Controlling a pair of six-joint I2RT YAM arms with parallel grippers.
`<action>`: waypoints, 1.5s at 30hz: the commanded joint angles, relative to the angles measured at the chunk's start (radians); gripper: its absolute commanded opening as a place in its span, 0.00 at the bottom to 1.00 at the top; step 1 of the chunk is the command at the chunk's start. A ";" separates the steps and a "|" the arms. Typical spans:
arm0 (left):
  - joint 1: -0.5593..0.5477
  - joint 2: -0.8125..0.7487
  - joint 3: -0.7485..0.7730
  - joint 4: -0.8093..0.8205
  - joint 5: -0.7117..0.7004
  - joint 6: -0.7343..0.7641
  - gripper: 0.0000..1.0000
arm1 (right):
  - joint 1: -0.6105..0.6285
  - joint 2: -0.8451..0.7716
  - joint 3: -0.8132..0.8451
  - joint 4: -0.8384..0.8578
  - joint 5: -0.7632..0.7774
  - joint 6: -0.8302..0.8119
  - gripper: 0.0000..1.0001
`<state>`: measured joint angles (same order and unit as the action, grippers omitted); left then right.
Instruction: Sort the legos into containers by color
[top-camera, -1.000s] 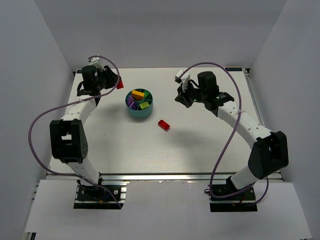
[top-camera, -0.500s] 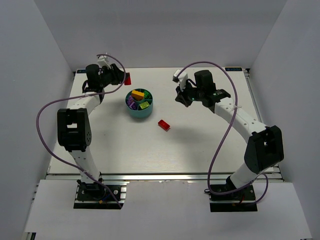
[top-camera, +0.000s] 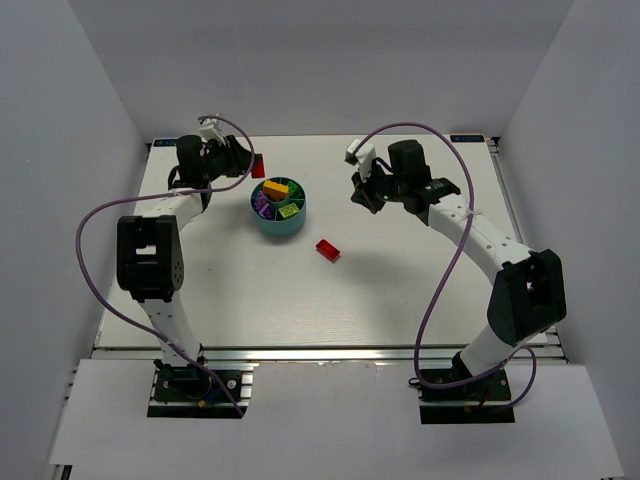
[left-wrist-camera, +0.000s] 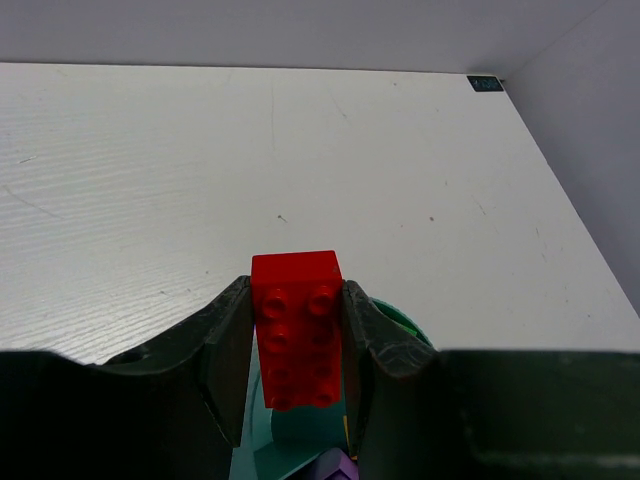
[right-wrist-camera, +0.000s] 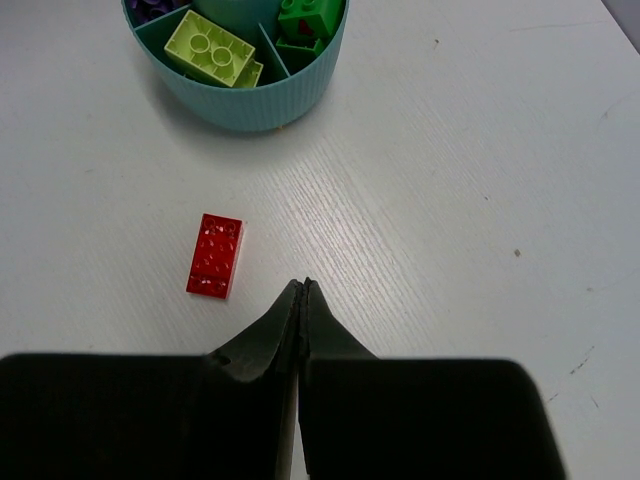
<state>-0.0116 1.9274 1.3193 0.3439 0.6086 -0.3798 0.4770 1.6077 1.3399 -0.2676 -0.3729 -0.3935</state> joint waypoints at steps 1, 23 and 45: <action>-0.010 -0.005 -0.003 -0.003 -0.003 0.022 0.04 | -0.008 -0.015 0.028 0.013 0.000 -0.002 0.00; -0.030 -0.001 -0.023 -0.082 -0.069 0.076 0.17 | -0.011 -0.034 0.019 0.021 0.005 -0.001 0.00; -0.036 -0.110 -0.023 -0.175 -0.132 0.073 0.62 | -0.012 -0.057 0.004 0.031 -0.004 -0.001 0.00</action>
<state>-0.0483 1.9133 1.2942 0.1856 0.4927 -0.3149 0.4706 1.5974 1.3396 -0.2665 -0.3687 -0.3935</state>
